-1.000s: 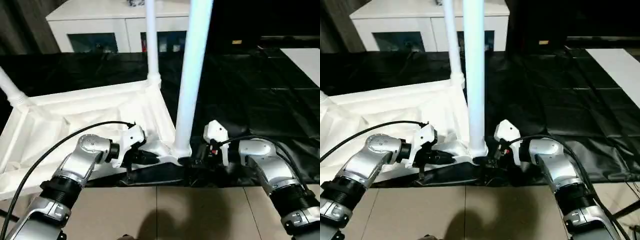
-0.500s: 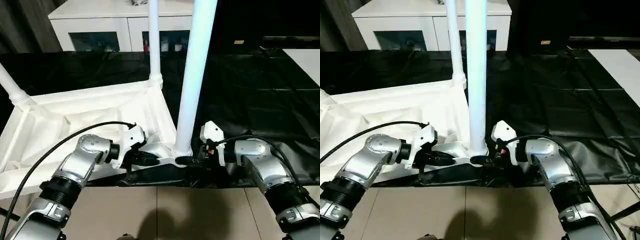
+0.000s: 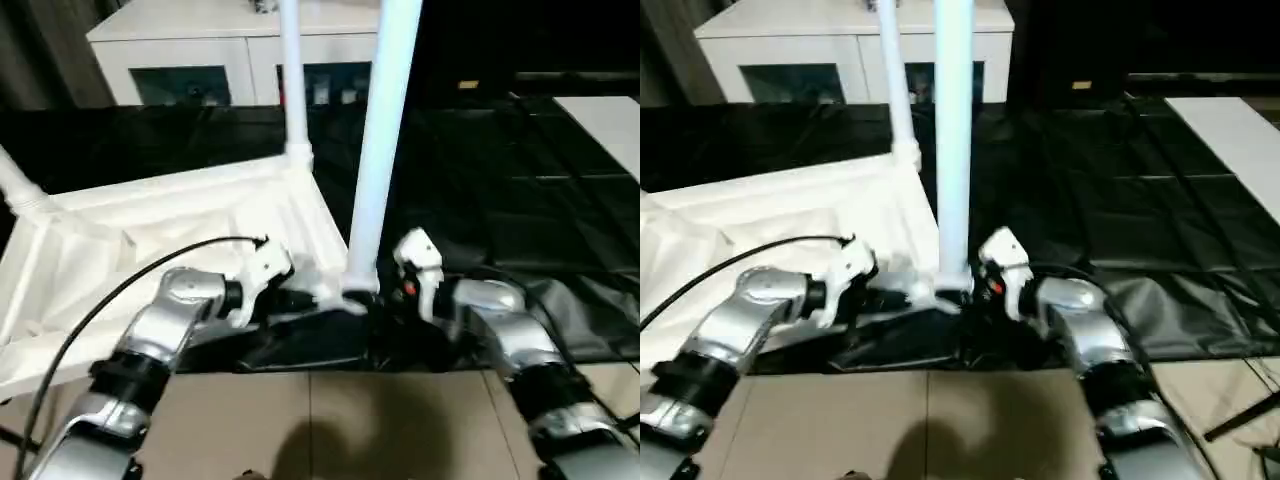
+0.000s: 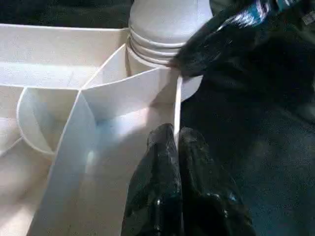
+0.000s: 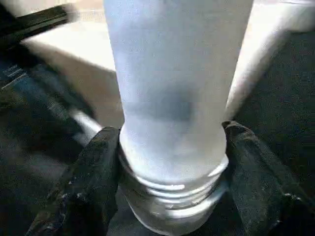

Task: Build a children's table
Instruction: Rotate leg to tighten

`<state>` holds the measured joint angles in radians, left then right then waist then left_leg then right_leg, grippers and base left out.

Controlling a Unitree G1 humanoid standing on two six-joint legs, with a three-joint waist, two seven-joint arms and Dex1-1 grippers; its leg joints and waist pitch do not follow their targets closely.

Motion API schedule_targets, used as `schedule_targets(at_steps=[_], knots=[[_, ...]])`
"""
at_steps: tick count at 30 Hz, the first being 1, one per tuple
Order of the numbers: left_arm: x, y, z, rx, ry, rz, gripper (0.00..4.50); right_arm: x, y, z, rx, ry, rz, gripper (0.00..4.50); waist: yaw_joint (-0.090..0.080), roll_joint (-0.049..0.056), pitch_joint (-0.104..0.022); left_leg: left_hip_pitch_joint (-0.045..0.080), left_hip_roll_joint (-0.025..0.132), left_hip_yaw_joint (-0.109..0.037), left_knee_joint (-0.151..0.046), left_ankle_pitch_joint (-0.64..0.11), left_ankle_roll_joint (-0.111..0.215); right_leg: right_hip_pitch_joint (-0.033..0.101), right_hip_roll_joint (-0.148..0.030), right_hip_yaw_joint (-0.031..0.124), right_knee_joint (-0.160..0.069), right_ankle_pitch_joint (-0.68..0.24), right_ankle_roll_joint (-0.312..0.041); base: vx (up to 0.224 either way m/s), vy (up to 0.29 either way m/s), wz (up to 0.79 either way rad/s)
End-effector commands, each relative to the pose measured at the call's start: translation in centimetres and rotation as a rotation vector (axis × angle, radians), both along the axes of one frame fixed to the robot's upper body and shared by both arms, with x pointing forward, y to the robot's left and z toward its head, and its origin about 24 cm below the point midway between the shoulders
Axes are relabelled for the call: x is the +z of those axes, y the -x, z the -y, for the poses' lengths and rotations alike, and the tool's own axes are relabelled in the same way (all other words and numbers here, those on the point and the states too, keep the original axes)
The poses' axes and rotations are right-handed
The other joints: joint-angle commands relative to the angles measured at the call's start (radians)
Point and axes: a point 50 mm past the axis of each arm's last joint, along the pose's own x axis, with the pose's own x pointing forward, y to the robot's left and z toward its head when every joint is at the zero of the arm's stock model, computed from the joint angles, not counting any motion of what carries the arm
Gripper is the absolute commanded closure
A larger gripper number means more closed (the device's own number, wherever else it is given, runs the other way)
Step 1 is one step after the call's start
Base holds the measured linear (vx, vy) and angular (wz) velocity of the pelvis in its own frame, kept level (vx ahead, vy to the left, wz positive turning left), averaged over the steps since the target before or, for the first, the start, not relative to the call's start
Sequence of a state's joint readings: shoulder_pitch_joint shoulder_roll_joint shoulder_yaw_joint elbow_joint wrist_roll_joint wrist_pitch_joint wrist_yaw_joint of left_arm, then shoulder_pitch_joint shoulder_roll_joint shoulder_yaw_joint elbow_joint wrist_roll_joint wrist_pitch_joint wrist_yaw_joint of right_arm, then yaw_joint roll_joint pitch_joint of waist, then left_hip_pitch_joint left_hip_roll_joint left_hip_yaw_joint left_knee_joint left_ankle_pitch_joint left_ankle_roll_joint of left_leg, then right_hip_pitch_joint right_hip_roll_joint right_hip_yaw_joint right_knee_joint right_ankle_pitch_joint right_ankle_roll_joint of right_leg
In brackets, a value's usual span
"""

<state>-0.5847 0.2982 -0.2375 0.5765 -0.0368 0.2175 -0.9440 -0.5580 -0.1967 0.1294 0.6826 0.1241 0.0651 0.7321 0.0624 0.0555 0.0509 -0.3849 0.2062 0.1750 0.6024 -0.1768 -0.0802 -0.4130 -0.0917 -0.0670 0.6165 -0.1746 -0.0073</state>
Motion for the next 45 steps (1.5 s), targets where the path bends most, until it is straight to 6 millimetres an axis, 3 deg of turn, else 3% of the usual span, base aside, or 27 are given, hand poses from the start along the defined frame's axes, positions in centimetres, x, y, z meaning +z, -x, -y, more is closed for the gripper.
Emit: schedule_targets(at_steps=[1,4,8,14,15,16,18,19,21,22,27,30,31,34,36,41,45], knots=[[0.4,-1.4,0.2,0.192,0.046,0.016,4.5,0.5,-1.1,-1.0,-0.154,-0.061,-0.003,1.77,-0.001,-0.005,-0.073,0.013,0.011,-0.002,-0.072,-0.197,0.022,0.055,-0.042,0.034,-0.071,-0.185,-0.226,0.0,0.0,0.0],[0.1,-2.6,1.0,0.372,0.025,0.019,4.5,0.0,-1.6,-2.4,-0.304,-0.028,-0.018,1.77,-0.007,-0.014,-0.078,0.01,0.007,-0.001,-0.067,-0.144,0.033,0.061,-0.041,0.033,-0.065,-0.12,-0.24,0.0,0.0,0.0],[0.0,-3.2,2.2,0.463,0.005,0.038,4.5,-0.4,-1.8,-4.7,-0.397,-0.011,-0.027,1.78,-0.002,-0.013,-0.081,0.008,0.004,0.0,-0.063,-0.103,0.072,0.063,-0.043,0.032,-0.064,-0.084,-0.245,0.0,0.0,0.0],[-0.2,-3.1,3.0,0.414,-0.009,0.046,4.5,-0.4,-0.9,-7.3,-0.261,-0.034,-0.007,1.78,-0.004,-0.007,-0.078,0.011,0.008,0.0,-0.067,-0.167,0.074,0.063,-0.043,0.031,-0.072,-0.134,-0.234,0.0,0.0,0.0],[-0.2,-2.9,3.0,0.397,-0.01,0.041,4.5,-0.1,-1.0,-7.3,-0.256,-0.037,0.02,1.43,-0.004,-0.008,-0.078,0.011,0.008,0.0,-0.067,-0.163,0.074,0.063,-0.043,0.031,-0.071,-0.128,-0.235,0.0,0.0,0.0],[-0.2,-2.8,3.0,0.363,-0.014,0.049,4.5,0.1,-1.0,-7.2,-0.251,-0.034,0.038,1.08,-0.004,-0.003,-0.078,0.011,0.008,0.0,-0.067,-0.161,0.076,0.062,-0.044,0.031,-0.071,-0.123,-0.237,0.0,0.0,0.0],[-0.3,-2.5,2.9,0.31,-0.025,0.043,4.5,0.3,-1.1,-6.8,-0.231,-0.028,0.061,1.02,-0.006,-0.006,-0.078,0.008,0.006,0.001,-0.066,-0.157,0.083,0.064,-0.041,0.03,-0.07,-0.106,-0.237,0.0,0.0,0.0],[-0.4,-2.4,2.9,0.299,-0.027,0.042,4.5,0.4,-1.1,-6.7,-0.229,-0.027,0.064,0.87,-0.013,-0.007,-0.079,-0.001,0.005,-0.003,-0.068,-0.151,0.086,0.072,-0.042,0.028,-0.066,-0.099,-0.231,0.0,0.0,0.0],[-0.5,-2.0,2.8,0.232,-0.041,0.034,4.5,0.6,-1.2,-6.4,-0.218,-0.023,0.08,0.72,-0.024,-0.007,-0.075,-0.006,0.004,-0.007,-0.072,-0.165,0.082,0.074,-0.044,0.024,-0.07,-0.135,-0.221,0.0,0.0,0.0],[-0.7,-1.6,2.5,0.194,-0.046,0.013,4.5,0.7,-1.2,-5.8,-0.2,-0.024,0.086,0.63,-0.024,-0.007,-0.077,0.004,0.006,-0.005,-0.069,-0.17,0.082,0.068,-0.044,0.027,-0.074,-0.142,-0.226,0.0,0.0,0.0],[-1.2,0.6,1.1,-0.069,-0.1,-0.055,4.5,1.1,0.4,-2.1,0.078,0.037,0.113,0.59,-0.014,-0.005,-0.081,0.009,0.012,-0.001,-0.062,-0.123,0.122,0.064,-0.037,0.029,-0.057,-0.006,-0.276,0.0,0.0,0.0],[-0.9,1.0,0.4,-0.134,-0.116,-0.048,4.5,1.3,1.4,-0.5,0.205,0.061,0.116,0.59,0.0,-0.005,-0.073,0.016,0.017,0.001,-0.067,-0.205,0.108,0.062,-0.041,0.032,-0.07,-0.107,-0.263,0.0,0.0,0.0],[-0.5,1.5,-0.3,-0.195,-0.107,-0.06,4.5,1.5,2.2,0.8,0.288,0.076,0.102,0.59,0.003,-0.005,-0.07,0.022,0.018,0.004,-0.069,-0.237,0.097,0.054,-0.04,0.033,-0.075,-0.158,-0.253,0.0,0.0,0.0],[0.3,2.1,-1.0,-0.265,-0.093,-0.065,4.5,1.7,3.1,2.1,0.383,0.092,0.071,0.59,0.005,-0.008,-0.067,0.02,0.021,0.002,-0.075,-0.268,0.075,0.055,-0.041,0.035,-0.078,-0.225,-0.237,0.0,0.0,0.0],[0.5,2.4,-1.3,-0.293,-0.104,-0.065,4.5,1.7,3.5,2.4,0.431,0.098,0.052,0.59,0.007,-0.007,-0.066,0.026,0.022,0.003,-0.076,-0.282,0.069,0.048,-0.039,0.037,-0.081,-0.241,-0.236,0.0,0.0,0.0],[0.5,2.5,-1.3,-0.298,-0.109,-0.063,4.5,1.4,3.6,2.0,0.468,0.108,0.033,0.59,0.006,-0.011,-0.065,0.018,0.018,-0.001,-0.079,-0.278,0.051,0.052,-0.043,0.036,-0.084,-0.293,-0.214,0.0,0.0,0.0],[0.5,2.6,-1.3,-0.303,-0.105,-0.065,4.5,1.5,3.5,1.6,0.463,0.089,0.028,0.59,0.006,-0.014,-0.067,0.015,0.018,-0.002,-0.078,-0.251,0.054,0.053,-0.044,0.036,-0.081,-0.276,-0.21,0.0,0.0,0.0]])
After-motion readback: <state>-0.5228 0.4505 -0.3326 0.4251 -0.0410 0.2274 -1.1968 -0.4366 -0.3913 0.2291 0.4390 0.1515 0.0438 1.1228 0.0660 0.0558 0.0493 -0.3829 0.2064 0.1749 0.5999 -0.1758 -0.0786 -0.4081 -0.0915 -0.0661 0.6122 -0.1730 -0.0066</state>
